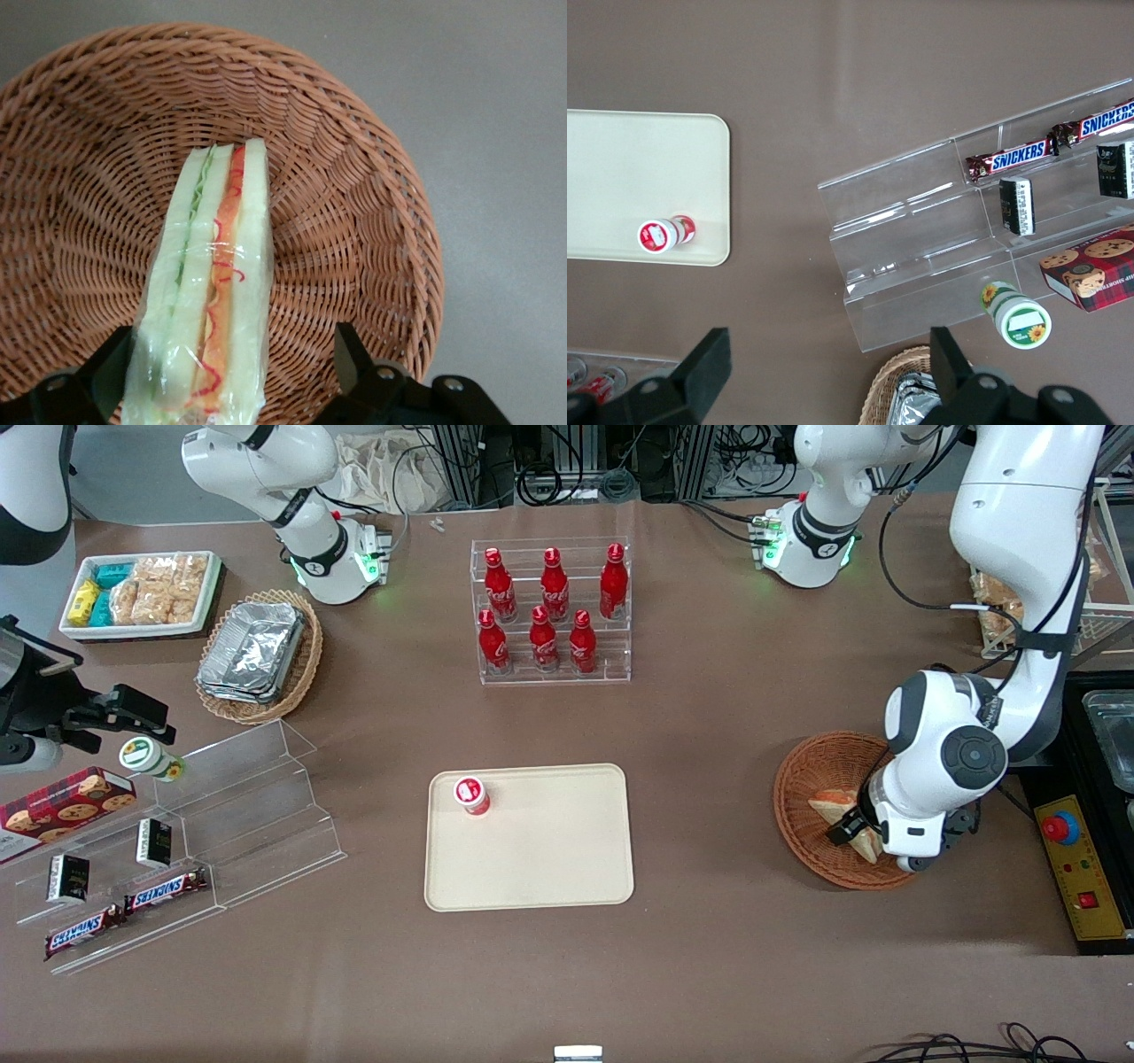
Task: Place sandwich from basket to tray
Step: 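Lower the left gripper and close it on the wrapped sandwich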
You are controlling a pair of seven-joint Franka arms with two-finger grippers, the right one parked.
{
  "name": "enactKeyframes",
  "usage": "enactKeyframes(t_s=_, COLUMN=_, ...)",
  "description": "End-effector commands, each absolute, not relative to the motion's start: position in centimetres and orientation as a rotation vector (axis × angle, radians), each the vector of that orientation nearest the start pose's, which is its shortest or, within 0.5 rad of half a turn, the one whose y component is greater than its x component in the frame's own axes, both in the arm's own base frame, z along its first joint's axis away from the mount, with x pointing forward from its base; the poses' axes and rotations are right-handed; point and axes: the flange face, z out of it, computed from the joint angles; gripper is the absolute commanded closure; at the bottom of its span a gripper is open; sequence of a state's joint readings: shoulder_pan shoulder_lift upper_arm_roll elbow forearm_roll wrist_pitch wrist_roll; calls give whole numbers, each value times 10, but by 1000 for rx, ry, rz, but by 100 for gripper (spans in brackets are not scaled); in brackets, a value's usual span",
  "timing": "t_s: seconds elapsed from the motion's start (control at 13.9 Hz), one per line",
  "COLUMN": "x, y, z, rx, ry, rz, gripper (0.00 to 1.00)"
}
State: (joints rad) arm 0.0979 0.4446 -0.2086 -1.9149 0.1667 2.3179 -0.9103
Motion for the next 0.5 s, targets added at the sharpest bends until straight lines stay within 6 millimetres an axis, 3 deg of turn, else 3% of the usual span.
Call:
enactKeyframes(t_s=0.0, x=618, y=-60, z=260, rx=-2883, ry=-1154, rz=-30, gripper=6)
enactKeyframes(t_s=0.07, x=619, y=-59, z=260, rx=-2882, ry=-1175, rz=-42, gripper=13)
enactKeyframes(t_s=0.22, x=619, y=-59, z=258, rx=-2879, ry=-1185, rz=-42, gripper=47)
enactKeyframes(t_s=0.36, x=619, y=-59, z=258, rx=-2880, ry=-1182, rz=-42, gripper=64)
enactKeyframes(t_s=0.43, x=619, y=-59, z=257, rx=-2881, ry=-1175, rz=-38, gripper=67)
